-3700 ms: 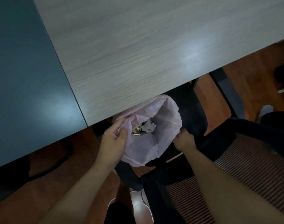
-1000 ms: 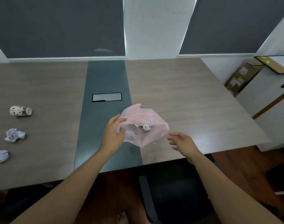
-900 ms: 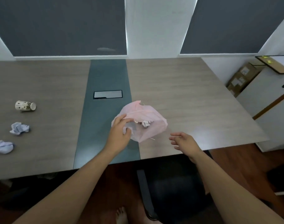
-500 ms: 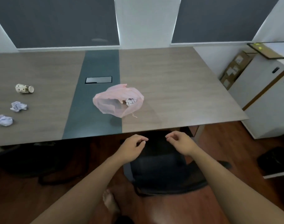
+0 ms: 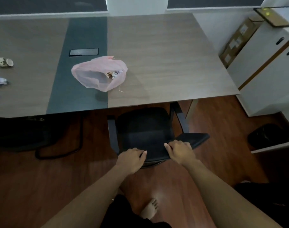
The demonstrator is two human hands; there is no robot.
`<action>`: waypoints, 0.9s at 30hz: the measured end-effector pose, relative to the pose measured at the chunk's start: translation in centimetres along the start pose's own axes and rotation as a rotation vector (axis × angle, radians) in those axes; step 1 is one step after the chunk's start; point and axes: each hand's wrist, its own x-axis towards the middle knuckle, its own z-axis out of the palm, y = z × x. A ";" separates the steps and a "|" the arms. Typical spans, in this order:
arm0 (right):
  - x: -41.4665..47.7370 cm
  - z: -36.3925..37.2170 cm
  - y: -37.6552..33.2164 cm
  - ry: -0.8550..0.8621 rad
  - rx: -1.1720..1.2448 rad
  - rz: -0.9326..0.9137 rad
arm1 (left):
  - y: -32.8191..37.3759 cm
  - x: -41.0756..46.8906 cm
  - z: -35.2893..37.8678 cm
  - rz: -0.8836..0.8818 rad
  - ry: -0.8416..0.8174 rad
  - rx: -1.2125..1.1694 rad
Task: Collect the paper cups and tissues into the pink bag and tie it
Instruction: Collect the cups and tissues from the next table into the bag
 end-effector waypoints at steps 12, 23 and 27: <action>2.9 0.9 1.1 0.087 -0.101 -0.101 | -2.2 3.0 1.8 0.014 0.250 0.123; 11.7 -2.1 -0.6 0.136 -0.057 -0.083 | -5.9 10.9 -3.5 0.015 0.354 0.143; 15.4 -3.2 -1.1 0.162 -0.033 -0.077 | -7.0 14.1 -5.7 0.006 0.380 0.148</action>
